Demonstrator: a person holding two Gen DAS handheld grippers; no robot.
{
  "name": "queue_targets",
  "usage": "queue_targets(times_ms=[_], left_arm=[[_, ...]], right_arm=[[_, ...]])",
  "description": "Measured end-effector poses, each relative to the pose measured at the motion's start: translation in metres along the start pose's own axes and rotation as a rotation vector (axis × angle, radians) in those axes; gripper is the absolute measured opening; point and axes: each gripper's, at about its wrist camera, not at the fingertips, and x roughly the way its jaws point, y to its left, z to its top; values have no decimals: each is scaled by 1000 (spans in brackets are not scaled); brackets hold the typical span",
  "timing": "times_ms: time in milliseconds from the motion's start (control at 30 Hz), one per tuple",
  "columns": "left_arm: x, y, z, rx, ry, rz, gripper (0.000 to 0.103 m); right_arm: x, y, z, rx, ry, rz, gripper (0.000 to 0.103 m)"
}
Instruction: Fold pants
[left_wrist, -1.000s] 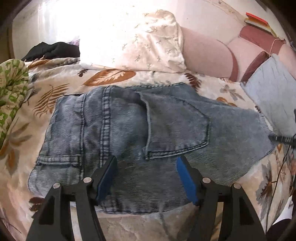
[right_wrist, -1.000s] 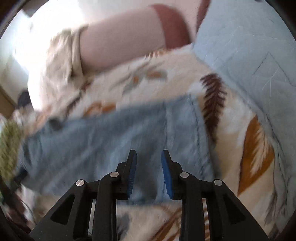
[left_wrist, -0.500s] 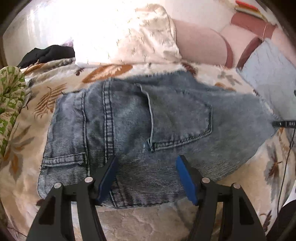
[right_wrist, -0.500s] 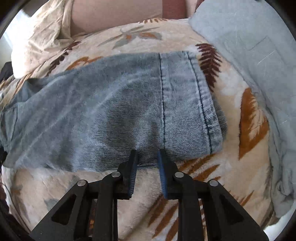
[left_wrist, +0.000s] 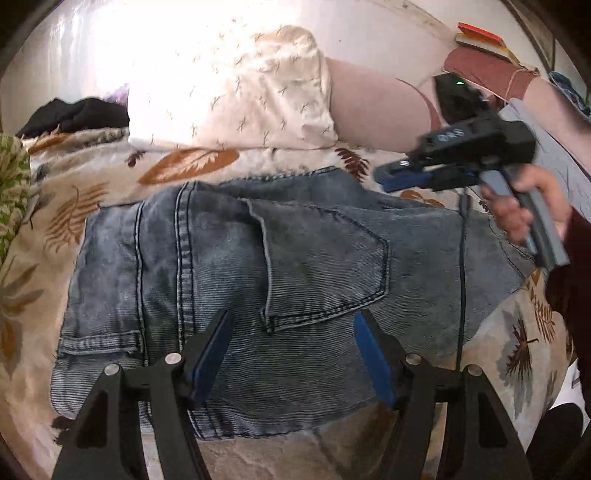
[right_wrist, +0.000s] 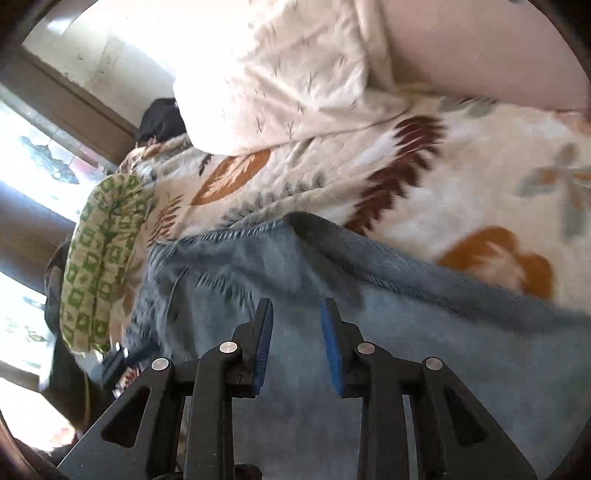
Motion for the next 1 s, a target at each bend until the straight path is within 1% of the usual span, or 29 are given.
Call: queue_targets(times_ms=[133,200,267,367,400,433,467,500,567,600,700,767,800,900,933,967,1000], left_arm=[[5,10,2,-40,14,-15,70],[8,11,2,-42,21,-16,70],[9,8,1,-30,19,-6,70],[10,4,1,-14,19,13,70],[10,3,1,-12,15,17,70],[10,3,2,-10,12,21,70],[10,2,2,-7,11,26,70],[11,1,2,-4,12,32,70],[16,-3,1,21,32,62,70],[18,-6,-1,40,41,80,70],[20,-14,-4,92,39,125,70],[20,-14,-5,97,40,131,70],[20,-13,-5,92,42,129,70],[20,-13,-5,98,48,134,71],[20,-13,-5,102,48,137,71],[20,-14,-5,104,48,139,71],[19,-14,-5,104,49,139,71]], right_arm=[[33,-9,21,-12,56,51,26],[41,-13,25,-33,68,48,27],[44,-15,28,-54,74,69,31],[50,-13,26,-74,100,144,38],[52,-11,25,-84,109,156,39],[55,-8,23,-94,120,144,36],[60,-4,22,-103,126,115,32],[62,0,21,-114,132,83,18],[62,6,18,-130,112,20,12],[59,10,18,-138,91,-29,9],[47,30,22,-182,-5,-200,7],[44,41,26,-227,-60,-274,7],[46,42,28,-233,-69,-296,6],[53,32,38,-224,-111,-387,6],[60,24,41,-203,-97,-381,6],[64,15,41,-165,-76,-355,6],[64,11,40,-139,-84,-359,7]])
